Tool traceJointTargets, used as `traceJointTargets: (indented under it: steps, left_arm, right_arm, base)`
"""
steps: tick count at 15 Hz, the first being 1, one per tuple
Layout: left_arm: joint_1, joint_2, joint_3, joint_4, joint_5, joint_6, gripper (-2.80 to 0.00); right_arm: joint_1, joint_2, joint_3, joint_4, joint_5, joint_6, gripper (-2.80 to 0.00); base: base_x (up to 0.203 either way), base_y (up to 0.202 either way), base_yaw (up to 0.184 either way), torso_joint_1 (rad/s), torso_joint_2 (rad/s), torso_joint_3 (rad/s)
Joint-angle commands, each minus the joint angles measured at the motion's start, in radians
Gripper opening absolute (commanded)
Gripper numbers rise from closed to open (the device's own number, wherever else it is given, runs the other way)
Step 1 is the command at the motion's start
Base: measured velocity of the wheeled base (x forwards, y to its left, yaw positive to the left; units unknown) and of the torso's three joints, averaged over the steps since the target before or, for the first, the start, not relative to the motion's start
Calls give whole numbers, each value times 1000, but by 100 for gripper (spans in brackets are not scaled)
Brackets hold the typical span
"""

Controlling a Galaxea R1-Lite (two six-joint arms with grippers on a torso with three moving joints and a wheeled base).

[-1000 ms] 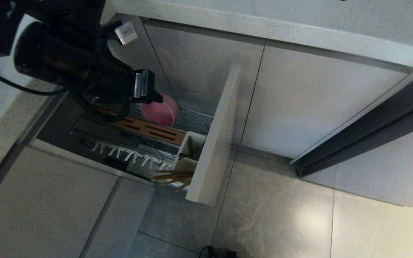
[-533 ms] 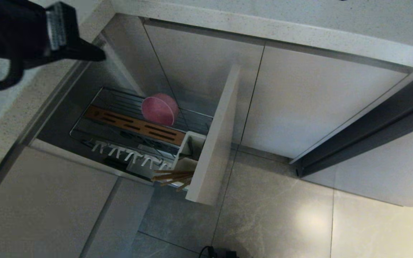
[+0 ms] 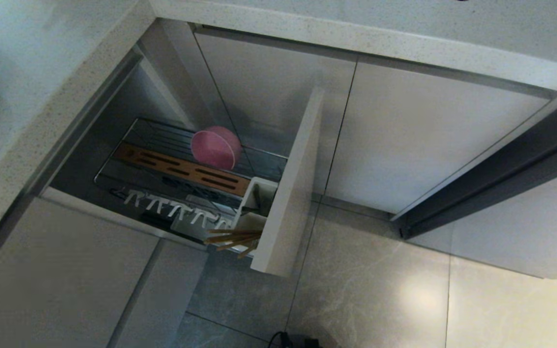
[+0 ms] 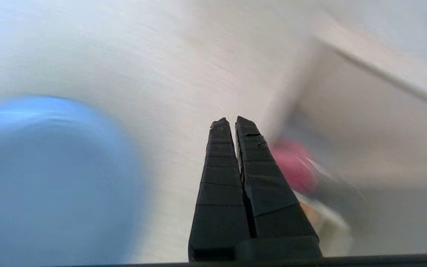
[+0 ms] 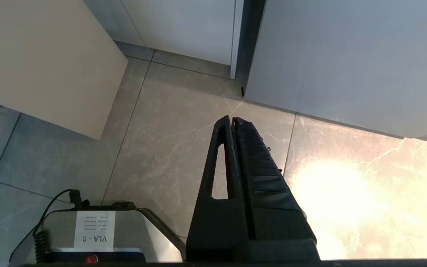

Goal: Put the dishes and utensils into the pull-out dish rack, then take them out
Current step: Pick up the plate and place it in the cupboard

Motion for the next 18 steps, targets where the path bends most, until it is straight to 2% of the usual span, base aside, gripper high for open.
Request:
traceJointTargets:
  steps: [1, 5, 7, 9, 11, 12, 18]
  left_arm:
    - [130, -10, 3, -20, 2, -40, -280]
    - [255, 20, 11, -29, 12, -161, -280]
    - [291, 41, 13, -28, 21, -219, -280]
    - [310, 51, 17, -26, 57, -236, -280]
    - [311, 53, 37, -26, 66, -239, -280]
    - [312, 54, 47, -24, 67, -243, 0]
    - [314, 77, 63, -23, 68, -278, 0]
  right_arm:
    - [0, -1, 0, 0, 0, 1, -280]
    - [0, -1, 0, 0, 0, 1, -280]
    - [0, -1, 0, 0, 0, 1, -280]
    - [0, -1, 0, 0, 0, 1, -280]
    - [0, -1, 0, 0, 0, 1, -280]
    - [0, -1, 0, 0, 0, -1, -280]
    - [0, -1, 0, 0, 0, 0, -280]
  base:
    - [0, 0, 0, 0, 0, 0]
    - [0, 0, 0, 0, 0, 0]
    - [0, 0, 0, 0, 0, 0]
    - [0, 0, 0, 0, 0, 0]
    - [0, 0, 0, 0, 0, 0]
    - [0, 0, 0, 0, 0, 0]
    - [0, 0, 0, 0, 0, 0]
